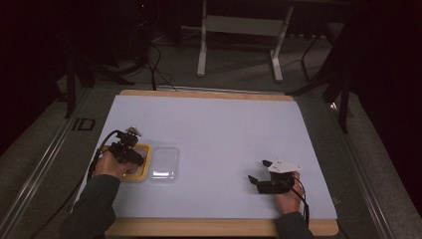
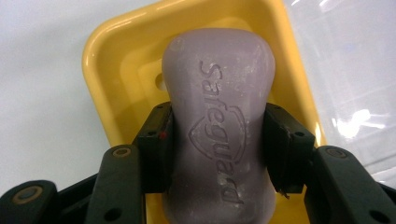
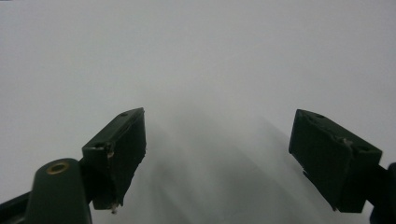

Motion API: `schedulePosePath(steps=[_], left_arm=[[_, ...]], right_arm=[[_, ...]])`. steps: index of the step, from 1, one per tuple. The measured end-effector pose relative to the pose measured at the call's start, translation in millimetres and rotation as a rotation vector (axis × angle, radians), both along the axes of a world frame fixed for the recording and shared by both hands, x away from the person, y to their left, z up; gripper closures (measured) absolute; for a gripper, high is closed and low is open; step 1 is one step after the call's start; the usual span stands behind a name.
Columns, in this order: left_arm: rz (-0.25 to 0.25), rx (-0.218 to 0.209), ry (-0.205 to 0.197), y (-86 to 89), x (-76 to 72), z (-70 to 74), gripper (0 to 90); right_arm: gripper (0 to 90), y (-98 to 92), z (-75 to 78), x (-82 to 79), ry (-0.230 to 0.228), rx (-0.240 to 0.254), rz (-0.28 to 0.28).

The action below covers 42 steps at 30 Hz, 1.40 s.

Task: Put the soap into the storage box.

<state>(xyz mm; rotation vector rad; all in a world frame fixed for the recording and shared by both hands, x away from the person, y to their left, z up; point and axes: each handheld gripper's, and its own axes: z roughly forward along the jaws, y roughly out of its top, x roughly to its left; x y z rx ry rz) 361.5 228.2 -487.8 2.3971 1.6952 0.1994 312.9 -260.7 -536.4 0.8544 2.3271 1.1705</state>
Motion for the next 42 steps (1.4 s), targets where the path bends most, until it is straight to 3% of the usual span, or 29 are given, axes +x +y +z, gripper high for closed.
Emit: schedulePosePath(steps=[19,39,42], left_arm=[[-0.018,-0.034,0.005,4.1,-1.2,-1.2,46.8],[-0.009,-0.058,-0.047,9.8,-0.8,21.7,44.3],[-0.025,-0.058,-0.053,7.9,-0.4,24.5,44.3]], right_arm=[[18.4,0.5,-0.2,0.3,-0.002,-0.005,0.002],[18.4,0.5,-0.2,0.2,-0.002,-0.006,0.002],[18.4,0.6,-0.3,0.2,-0.002,-0.006,0.002]])
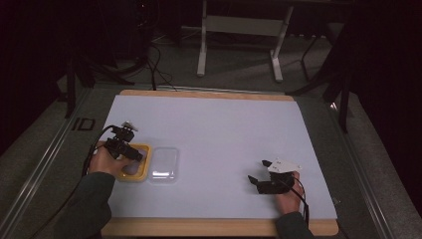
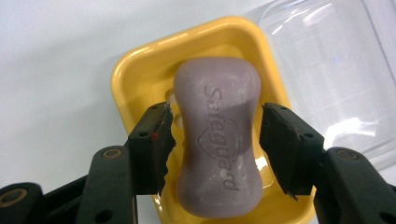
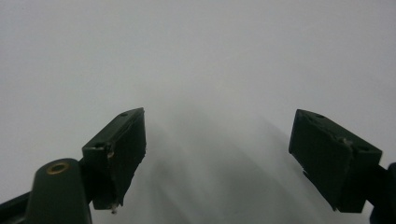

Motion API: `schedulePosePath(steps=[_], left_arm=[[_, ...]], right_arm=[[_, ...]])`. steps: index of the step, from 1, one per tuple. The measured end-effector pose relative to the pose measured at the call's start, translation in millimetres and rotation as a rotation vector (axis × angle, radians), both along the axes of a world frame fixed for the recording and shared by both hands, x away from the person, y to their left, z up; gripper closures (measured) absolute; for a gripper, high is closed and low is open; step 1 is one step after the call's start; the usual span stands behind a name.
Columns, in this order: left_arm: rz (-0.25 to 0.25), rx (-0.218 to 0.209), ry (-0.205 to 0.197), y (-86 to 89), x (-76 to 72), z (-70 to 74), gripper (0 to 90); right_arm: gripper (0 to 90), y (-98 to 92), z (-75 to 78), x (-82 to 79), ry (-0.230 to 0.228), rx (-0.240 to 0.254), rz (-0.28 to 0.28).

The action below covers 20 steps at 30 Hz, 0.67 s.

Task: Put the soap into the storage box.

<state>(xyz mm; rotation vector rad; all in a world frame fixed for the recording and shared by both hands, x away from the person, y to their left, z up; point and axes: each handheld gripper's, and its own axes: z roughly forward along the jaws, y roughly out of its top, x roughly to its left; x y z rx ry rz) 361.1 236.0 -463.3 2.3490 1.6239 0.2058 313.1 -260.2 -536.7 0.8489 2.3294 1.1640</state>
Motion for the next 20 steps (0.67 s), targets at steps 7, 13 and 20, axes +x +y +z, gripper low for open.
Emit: schedulePosePath(steps=[7,13,20], left_arm=[[-0.032,-0.002,-0.02,-5.5,0.9,4.9,44.5],[-0.077,-0.009,-0.05,-12.7,-0.9,9.5,44.2],[-0.13,-0.034,-0.105,-27.3,-4.6,11.2,44.0]], right_arm=[[18.4,0.0,0.0,0.0,0.0,-0.001,0.0],[18.4,0.2,0.0,-0.1,0.001,-0.001,0.0],[18.4,0.2,-0.1,0.5,0.006,0.001,-0.003]])
